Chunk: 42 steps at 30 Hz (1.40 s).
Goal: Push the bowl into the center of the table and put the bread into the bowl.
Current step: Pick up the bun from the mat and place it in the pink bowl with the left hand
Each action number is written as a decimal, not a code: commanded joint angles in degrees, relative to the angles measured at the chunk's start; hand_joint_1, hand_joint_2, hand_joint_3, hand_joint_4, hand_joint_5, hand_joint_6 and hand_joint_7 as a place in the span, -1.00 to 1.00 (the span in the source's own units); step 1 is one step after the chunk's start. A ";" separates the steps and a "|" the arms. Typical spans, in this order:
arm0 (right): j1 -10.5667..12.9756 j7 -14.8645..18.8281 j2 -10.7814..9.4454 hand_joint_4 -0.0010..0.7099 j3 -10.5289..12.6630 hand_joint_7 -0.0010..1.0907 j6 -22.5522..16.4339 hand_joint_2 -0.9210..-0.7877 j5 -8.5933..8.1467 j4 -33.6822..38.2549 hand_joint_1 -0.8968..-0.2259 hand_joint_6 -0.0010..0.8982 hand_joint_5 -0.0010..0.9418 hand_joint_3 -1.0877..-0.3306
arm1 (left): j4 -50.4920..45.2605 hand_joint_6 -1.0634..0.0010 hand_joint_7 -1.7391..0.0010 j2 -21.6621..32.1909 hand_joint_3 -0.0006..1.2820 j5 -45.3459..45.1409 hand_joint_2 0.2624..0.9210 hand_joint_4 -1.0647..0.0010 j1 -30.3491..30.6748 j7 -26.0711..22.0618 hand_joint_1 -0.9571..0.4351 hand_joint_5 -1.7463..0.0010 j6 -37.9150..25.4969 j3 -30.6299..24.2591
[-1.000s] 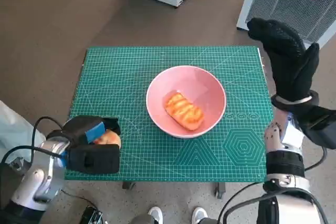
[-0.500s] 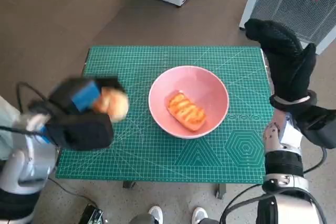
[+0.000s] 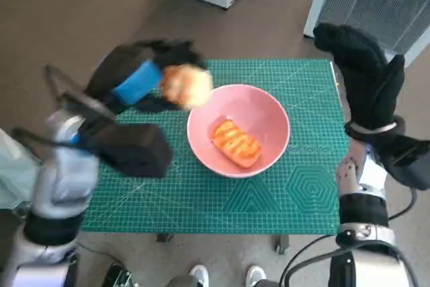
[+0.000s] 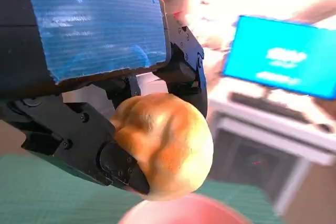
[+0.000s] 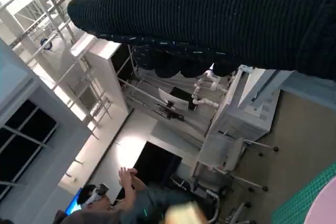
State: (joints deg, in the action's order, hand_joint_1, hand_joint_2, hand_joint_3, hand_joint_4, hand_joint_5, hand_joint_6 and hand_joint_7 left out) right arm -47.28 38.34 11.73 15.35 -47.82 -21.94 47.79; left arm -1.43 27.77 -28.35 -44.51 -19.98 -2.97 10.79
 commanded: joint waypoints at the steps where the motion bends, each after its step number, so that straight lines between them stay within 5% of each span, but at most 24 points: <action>1: 1.43 -0.62 -0.11 -0.42 -0.40 -0.93 0.28 -1.00 1.05 -0.09 -0.39 -0.31 -1.00 0.17 | 7.73 -0.33 -0.26 -3.18 -0.96 0.69 0.90 -0.60 -4.97 2.17 0.38 -0.12 5.90 2.51; 8: 1.91 -1.08 -0.08 -0.42 -0.27 -0.94 0.36 -1.00 1.23 -0.79 -0.40 -0.32 -1.00 0.18 | 19.43 -0.29 -0.26 -6.88 -0.97 -1.31 0.93 -0.56 -8.78 5.56 0.38 -0.17 13.00 6.29; 27: 3.58 -2.84 -0.07 -0.41 -0.37 -0.94 0.53 -1.00 1.59 -3.09 -0.43 -0.32 -0.99 0.19 | 35.10 -0.21 -0.27 -11.00 -0.95 -7.33 1.00 -0.42 -11.75 7.45 0.38 -0.31 18.88 13.82; 29: 3.66 -3.02 0.03 -0.41 -0.37 -0.94 0.49 -1.00 1.67 -3.20 -0.43 -0.32 -0.99 0.19 | 35.85 0.02 -0.41 -11.32 -0.81 -6.93 1.00 -0.27 -11.54 5.49 0.38 -0.40 17.47 13.99; 34: 3.65 -3.27 0.28 -0.40 -0.26 -0.94 0.37 -1.00 1.81 -3.17 -0.43 -0.31 -0.99 0.19 | 35.43 0.51 0.62 -10.77 -0.92 -8.99 0.77 0.57 -11.04 2.21 0.05 0.71 14.14 15.70; 37: 3.58 -3.53 0.41 -0.40 -0.21 -0.94 0.19 -1.00 2.11 -3.10 -0.43 -0.31 -0.99 0.19 | 35.14 0.60 0.84 -10.62 -0.96 -9.75 0.75 0.76 -11.22 1.24 -0.22 0.90 13.07 16.36; 42: 3.40 -3.83 0.52 -0.40 -0.17 -0.94 -0.09 -1.00 2.45 -2.96 -0.42 -0.31 -0.99 0.20 | 34.90 0.65 0.94 -10.09 -0.97 -9.79 0.82 0.87 -10.67 2.31 -0.46 0.98 14.47 16.22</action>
State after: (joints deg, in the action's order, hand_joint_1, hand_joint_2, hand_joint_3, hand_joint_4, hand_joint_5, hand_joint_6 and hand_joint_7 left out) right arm -44.93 34.99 11.80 15.24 -48.01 -19.97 44.59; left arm 33.92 17.25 -37.87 -54.72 -18.25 10.49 26.86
